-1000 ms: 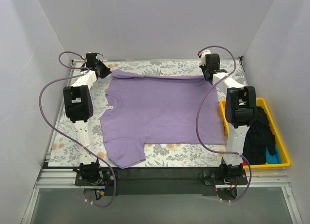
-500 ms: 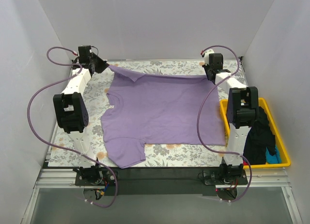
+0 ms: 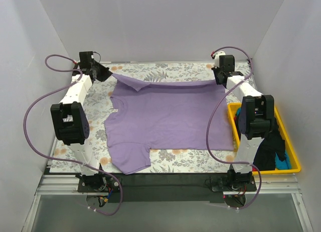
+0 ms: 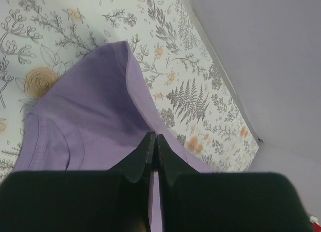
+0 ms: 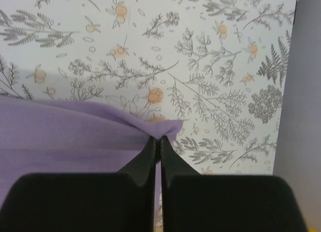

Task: Fold and stack the t-shirts
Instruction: Fold the tshirt

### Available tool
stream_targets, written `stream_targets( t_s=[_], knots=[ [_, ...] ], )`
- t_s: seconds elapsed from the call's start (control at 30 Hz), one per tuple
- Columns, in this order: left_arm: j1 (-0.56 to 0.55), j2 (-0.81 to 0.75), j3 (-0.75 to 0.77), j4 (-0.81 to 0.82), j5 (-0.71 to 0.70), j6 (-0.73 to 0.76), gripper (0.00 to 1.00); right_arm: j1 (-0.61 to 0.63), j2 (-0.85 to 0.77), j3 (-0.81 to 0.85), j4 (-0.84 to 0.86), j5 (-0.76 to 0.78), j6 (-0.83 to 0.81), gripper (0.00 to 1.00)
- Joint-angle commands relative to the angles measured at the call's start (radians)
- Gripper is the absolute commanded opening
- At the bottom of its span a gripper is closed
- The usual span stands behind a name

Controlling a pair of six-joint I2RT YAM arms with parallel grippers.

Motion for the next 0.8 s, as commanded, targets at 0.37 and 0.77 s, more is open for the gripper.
stream_targets(
  t_s=[0.37,0.77],
  knots=[
    [0.005,-0.206,-0.159,-0.030,0.060,-0.132,0.00,-0.008,-0.074,-0.057,-0.150,0.074,0.085,0.01],
    [0.005,-0.336,-0.326,-0.027,0.046,-0.163,0.00,-0.008,-0.050,-0.059,-0.204,0.101,0.127,0.01]
  ],
)
